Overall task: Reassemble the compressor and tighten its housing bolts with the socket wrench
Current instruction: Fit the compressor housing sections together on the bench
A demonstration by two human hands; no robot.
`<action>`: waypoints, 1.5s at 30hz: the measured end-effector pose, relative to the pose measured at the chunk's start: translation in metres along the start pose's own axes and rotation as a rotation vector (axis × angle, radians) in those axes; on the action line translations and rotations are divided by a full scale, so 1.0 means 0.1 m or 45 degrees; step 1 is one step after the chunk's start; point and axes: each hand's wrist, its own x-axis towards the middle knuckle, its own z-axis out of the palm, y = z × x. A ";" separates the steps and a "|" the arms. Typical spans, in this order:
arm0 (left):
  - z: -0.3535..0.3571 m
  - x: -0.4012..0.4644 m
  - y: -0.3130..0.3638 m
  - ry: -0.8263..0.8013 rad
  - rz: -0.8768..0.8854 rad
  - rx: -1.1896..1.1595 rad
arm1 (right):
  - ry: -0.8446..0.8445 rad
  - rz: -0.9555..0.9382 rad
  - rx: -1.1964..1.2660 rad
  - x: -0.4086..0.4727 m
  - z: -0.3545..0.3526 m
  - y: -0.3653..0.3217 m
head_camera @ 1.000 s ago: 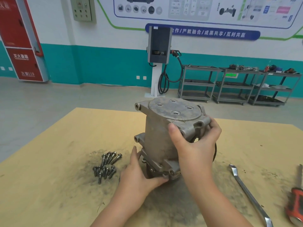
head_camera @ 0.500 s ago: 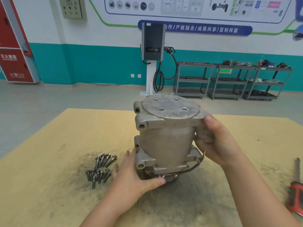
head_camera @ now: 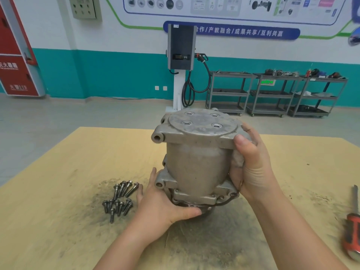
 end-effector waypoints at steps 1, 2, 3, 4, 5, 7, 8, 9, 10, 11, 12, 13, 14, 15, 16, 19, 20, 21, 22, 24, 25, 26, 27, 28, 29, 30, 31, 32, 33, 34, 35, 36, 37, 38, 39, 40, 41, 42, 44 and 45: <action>0.02 -0.02 0.02 0.056 -0.006 0.023 | 0.012 -0.014 -0.001 -0.01 0.02 0.01; 0.04 -0.03 0.06 0.099 -0.030 0.066 | 0.021 -0.031 -0.008 -0.02 0.03 0.01; 0.07 -0.05 0.08 0.145 -0.063 0.102 | 0.034 -0.052 -0.011 -0.03 0.06 0.02; 0.11 -0.06 0.10 0.191 -0.103 0.114 | 0.059 -0.078 -0.008 -0.04 0.07 0.02; 0.15 -0.08 0.13 0.236 -0.152 0.108 | 0.088 -0.104 0.000 -0.04 0.09 0.03; 0.24 -0.11 0.18 0.293 -0.265 0.092 | 0.144 -0.157 0.009 -0.05 0.12 0.06; 0.27 -0.12 0.19 0.301 -0.308 0.090 | 0.161 -0.185 -0.010 -0.06 0.13 0.07; 0.29 -0.13 0.20 0.306 -0.334 0.089 | 0.172 -0.210 -0.047 -0.06 0.14 0.08; 0.29 -0.14 0.20 0.312 -0.348 0.089 | 0.178 -0.232 -0.092 -0.07 0.15 0.10; 0.29 -0.14 0.21 0.319 -0.353 0.088 | 0.183 -0.257 -0.126 -0.08 0.16 0.11; 0.30 -0.13 0.20 0.329 -0.351 0.088 | 0.188 -0.288 -0.152 -0.08 0.17 0.13; 0.31 -0.12 0.20 0.337 -0.352 0.093 | 0.194 -0.316 -0.173 -0.08 0.17 0.15; 0.33 -0.11 0.20 0.340 -0.361 0.098 | 0.199 -0.336 -0.198 -0.08 0.17 0.18; 0.34 -0.12 0.21 0.340 -0.368 0.100 | 0.200 -0.347 -0.231 -0.08 0.17 0.18; 0.34 -0.13 0.22 0.340 -0.361 0.093 | 0.182 -0.347 -0.290 -0.09 0.16 0.16; 0.26 -0.17 0.24 0.315 -0.311 0.084 | -0.038 -0.160 -0.722 -0.09 0.07 -0.16; 0.23 -0.18 0.23 0.295 -0.300 0.095 | -0.148 -0.034 -0.930 -0.08 0.01 -0.32; 0.20 -0.19 0.22 0.278 -0.289 0.112 | -0.233 0.091 -1.127 -0.08 -0.06 -0.48; 0.18 -0.20 0.22 0.270 -0.279 0.127 | -0.290 0.196 -1.284 -0.08 -0.12 -0.61; 0.18 -0.23 0.25 0.296 -0.255 0.118 | -0.327 0.305 -1.448 -0.14 -0.14 -0.75; 0.20 -0.25 0.27 0.323 -0.250 0.072 | -0.328 0.312 -1.456 -0.16 -0.12 -0.75; 0.23 -0.26 0.28 0.357 -0.249 0.010 | -0.319 0.308 -1.401 -0.17 -0.07 -0.70; 0.25 -0.27 0.30 0.387 -0.255 -0.042 | -0.282 0.283 -1.313 -0.16 -0.04 -0.64; 0.26 -0.28 0.30 0.396 -0.270 -0.064 | -0.232 0.241 -1.244 -0.13 -0.03 -0.56; 0.26 -0.28 0.30 0.377 -0.293 -0.043 | -0.169 0.181 -1.200 -0.11 -0.03 -0.49; 0.25 -0.28 0.28 0.344 -0.319 0.014 | -0.111 0.115 -1.173 -0.07 -0.04 -0.44; 0.23 -0.27 0.26 0.321 -0.333 0.073 | -0.078 0.041 -1.141 -0.04 -0.07 -0.40; 0.20 -0.26 0.22 0.319 -0.332 0.093 | -0.085 -0.023 -1.094 -0.02 -0.10 -0.36; 0.17 -0.23 0.19 0.321 -0.322 0.078 | -0.116 -0.061 -1.017 -0.01 -0.13 -0.31; 0.13 -0.21 0.16 0.314 -0.312 0.049 | -0.148 -0.059 -0.891 0.00 -0.16 -0.25; 0.09 -0.18 0.14 0.292 -0.292 0.017 | -0.165 -0.022 -0.710 0.02 -0.17 -0.20; 0.07 -0.16 0.12 0.264 -0.251 -0.018 | -0.186 0.039 -0.525 0.04 -0.19 -0.16; 0.05 -0.15 0.11 0.235 -0.187 -0.051 | -0.235 0.090 -0.392 0.06 -0.19 -0.13; 0.04 -0.15 0.12 0.203 -0.116 -0.084 | -0.314 0.105 -0.329 0.07 -0.18 -0.10; 0.04 -0.14 0.12 0.178 -0.062 -0.105 | -0.380 0.092 -0.329 0.07 -0.17 -0.10; 0.04 -0.14 0.11 0.162 -0.040 -0.112 | -0.414 0.072 -0.331 0.07 -0.16 -0.09; 0.05 -0.14 0.10 0.153 -0.030 -0.099 | -0.425 0.063 -0.319 0.07 -0.17 -0.08; 0.06 -0.14 0.10 0.148 -0.028 -0.057 | -0.419 0.066 -0.302 0.09 -0.20 -0.07; 0.05 -0.14 0.09 0.165 -0.030 0.089 | -0.405 0.092 -0.264 0.12 -0.22 -0.08; 0.04 -0.15 0.08 0.174 -0.028 0.157 | -0.393 0.113 -0.241 0.14 -0.23 -0.07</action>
